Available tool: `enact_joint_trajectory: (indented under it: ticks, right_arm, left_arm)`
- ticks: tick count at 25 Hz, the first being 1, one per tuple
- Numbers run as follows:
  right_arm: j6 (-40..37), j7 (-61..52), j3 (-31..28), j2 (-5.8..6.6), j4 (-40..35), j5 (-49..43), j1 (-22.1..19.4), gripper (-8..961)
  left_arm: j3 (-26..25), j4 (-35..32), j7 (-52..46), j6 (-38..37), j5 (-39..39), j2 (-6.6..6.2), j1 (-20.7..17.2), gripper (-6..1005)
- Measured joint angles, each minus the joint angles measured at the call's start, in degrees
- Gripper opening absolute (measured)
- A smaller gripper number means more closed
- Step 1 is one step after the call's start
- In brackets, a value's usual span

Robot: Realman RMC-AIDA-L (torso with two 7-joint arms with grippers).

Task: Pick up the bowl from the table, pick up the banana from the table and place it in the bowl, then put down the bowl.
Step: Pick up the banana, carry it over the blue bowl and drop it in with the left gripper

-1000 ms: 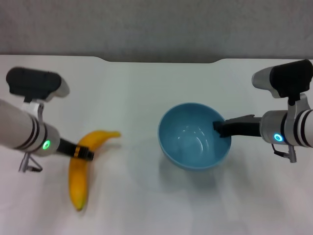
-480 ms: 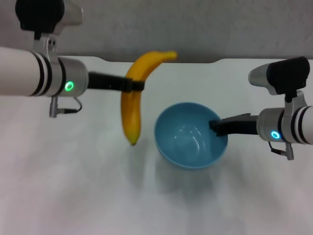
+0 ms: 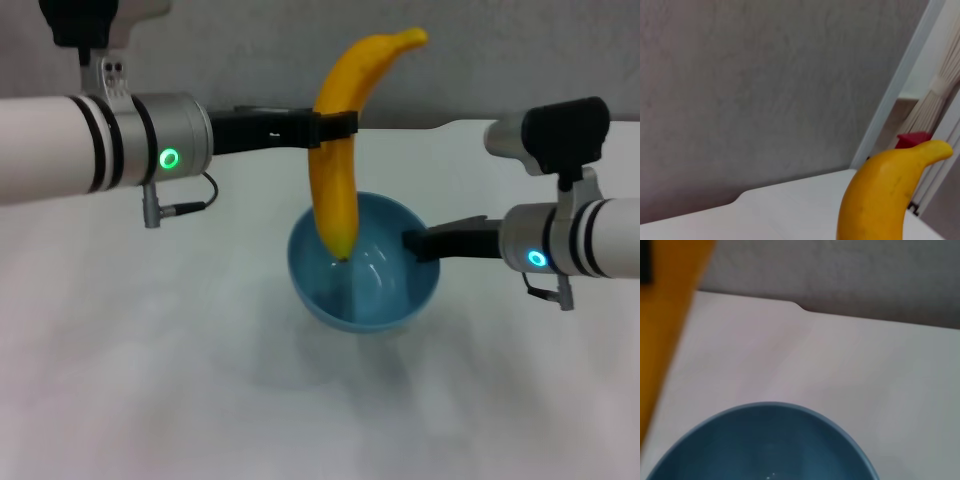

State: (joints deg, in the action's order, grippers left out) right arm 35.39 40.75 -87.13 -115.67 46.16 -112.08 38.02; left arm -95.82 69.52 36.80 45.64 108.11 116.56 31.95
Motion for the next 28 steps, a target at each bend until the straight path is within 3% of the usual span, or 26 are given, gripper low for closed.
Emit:
enact_joint_trajectory:
  ticks: [13,27,28]
  right_arm:
    - [-1.17,-0.14,3.11,0.22,1.45,3.40,0.68,34]
    - [-1.00,-0.15,2.61,0.36,0.90,3.16,0.70,34]
    - [-1.03,-0.15,2.60,0.36,0.85,3.12,0.60,34]
  left_arm:
    - [4.36,-7.82,15.07,-6.25,-14.89,0.23,-3.39,588]
    - [5.79,-12.53,20.02,-6.49,-20.14,0.28,-3.30,643]
    - [5.81,-12.29,20.45,-6.32,-20.80,0.25,-3.39,688]
